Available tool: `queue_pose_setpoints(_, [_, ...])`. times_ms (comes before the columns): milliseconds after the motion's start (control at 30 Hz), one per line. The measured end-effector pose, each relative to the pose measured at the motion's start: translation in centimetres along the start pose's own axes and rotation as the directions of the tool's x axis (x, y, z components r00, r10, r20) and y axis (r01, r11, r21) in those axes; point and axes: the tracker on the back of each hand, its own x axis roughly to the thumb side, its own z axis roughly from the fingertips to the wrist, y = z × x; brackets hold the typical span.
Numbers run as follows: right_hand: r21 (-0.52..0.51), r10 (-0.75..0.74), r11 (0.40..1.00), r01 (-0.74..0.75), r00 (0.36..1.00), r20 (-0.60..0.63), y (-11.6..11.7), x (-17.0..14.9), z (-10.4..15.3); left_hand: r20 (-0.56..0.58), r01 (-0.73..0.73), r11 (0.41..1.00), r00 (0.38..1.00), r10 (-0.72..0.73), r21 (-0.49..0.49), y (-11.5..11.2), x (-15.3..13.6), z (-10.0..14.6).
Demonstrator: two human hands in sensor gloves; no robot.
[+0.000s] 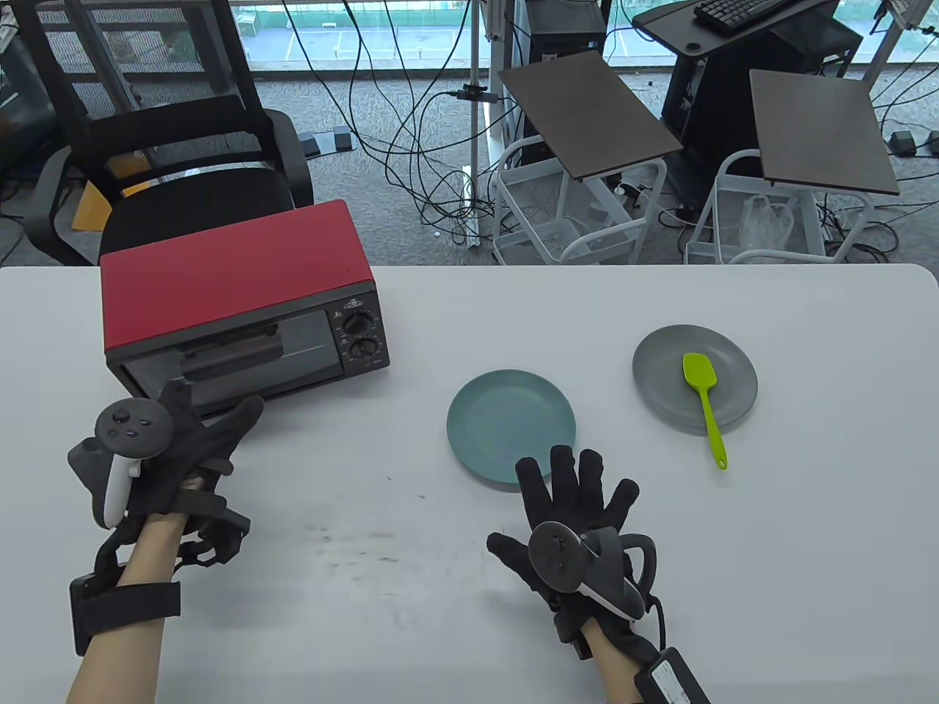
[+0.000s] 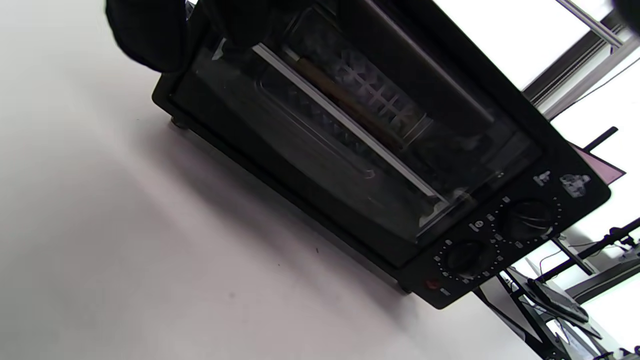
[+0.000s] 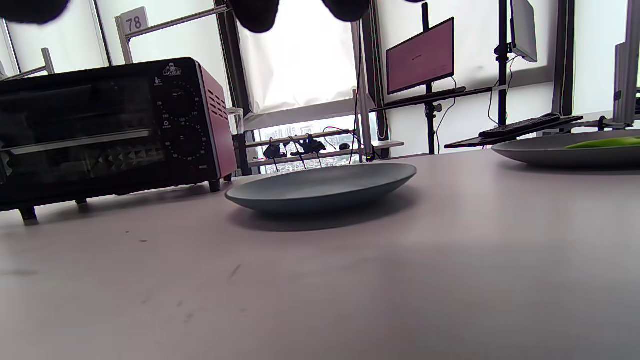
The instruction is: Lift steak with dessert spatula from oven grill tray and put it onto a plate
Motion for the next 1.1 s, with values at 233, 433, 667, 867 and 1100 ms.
queue_pose_setpoints(233, [-0.001, -0.004, 1.0, 0.004, 1.0, -0.007, -0.1, -0.1, 0.0, -0.067, -0.194, 0.979, 0.98, 0.19, -0.064, -0.8, -0.6, -1.7])
queue_pose_setpoints(433, [-0.001, -0.017, 1.0, 0.017, 1.0, -0.013, -0.1, -0.3, 0.0, -0.113, -0.308, 0.945, 0.949, 0.296, -0.114, -1.4, -0.8, -2.7])
queue_pose_setpoints(667, [0.002, -0.033, 0.999, 0.033, 0.999, -0.02, -0.1, -0.4, 0.0, -0.162, -0.419, 0.89, 0.905, 0.394, -0.177, -2.0, -1.0, -3.7])
queue_pose_setpoints(867, [0.002, -0.037, 0.999, 0.037, 0.999, -0.024, -0.1, -0.5, -0.1, -0.182, -0.458, 0.856, 0.887, 0.424, -0.238, -2.4, -0.9, -4.6])
queue_pose_setpoints(1100, [0.004, -0.044, 0.999, 0.044, 0.999, -0.029, -0.1, -0.5, -0.1, -0.226, -0.522, 0.821, 0.85, 0.476, -0.232, -2.3, -1.8, -5.4])
